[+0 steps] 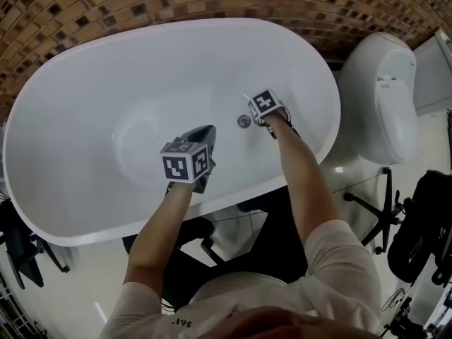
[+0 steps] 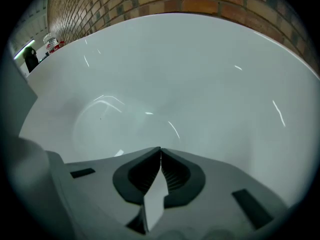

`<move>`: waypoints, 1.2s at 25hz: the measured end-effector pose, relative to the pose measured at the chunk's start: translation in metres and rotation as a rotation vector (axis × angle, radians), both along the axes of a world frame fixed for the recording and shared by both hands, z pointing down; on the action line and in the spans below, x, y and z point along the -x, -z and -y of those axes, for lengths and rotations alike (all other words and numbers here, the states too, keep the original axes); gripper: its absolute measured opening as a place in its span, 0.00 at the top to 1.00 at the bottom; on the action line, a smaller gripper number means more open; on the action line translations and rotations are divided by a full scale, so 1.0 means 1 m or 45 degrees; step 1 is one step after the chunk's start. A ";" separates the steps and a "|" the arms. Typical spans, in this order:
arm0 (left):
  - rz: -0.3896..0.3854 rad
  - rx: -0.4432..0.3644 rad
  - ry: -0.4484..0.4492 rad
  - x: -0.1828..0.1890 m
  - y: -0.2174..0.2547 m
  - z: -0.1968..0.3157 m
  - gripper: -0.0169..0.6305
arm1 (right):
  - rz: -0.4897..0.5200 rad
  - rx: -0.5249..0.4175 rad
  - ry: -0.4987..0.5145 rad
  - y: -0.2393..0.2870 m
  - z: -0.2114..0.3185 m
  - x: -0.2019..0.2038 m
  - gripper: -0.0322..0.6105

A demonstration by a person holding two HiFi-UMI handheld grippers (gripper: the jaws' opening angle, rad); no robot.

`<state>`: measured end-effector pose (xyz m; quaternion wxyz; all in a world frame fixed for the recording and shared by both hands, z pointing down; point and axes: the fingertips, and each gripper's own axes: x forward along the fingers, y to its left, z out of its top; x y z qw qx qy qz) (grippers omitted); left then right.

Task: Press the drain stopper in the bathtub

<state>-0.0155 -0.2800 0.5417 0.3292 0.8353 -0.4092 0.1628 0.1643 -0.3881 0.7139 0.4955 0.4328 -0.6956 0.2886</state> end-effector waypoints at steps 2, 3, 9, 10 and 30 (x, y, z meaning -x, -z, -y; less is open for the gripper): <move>-0.004 -0.014 0.016 0.002 0.009 -0.003 0.96 | -0.003 -0.021 -0.002 0.013 -0.003 -0.003 0.92; -0.005 -0.025 0.025 0.003 0.015 -0.004 0.96 | 0.000 -0.034 0.000 0.020 -0.005 -0.003 0.92; -0.020 -0.111 0.071 0.005 0.055 -0.014 0.94 | 0.022 -0.111 0.016 0.066 -0.015 -0.003 0.92; -0.023 -0.121 0.073 0.005 0.060 -0.018 0.93 | 0.024 -0.123 0.015 0.074 -0.017 -0.003 0.92; -0.037 -0.330 0.058 -0.010 0.152 -0.082 0.91 | 0.141 -0.385 0.014 0.206 -0.070 0.002 0.92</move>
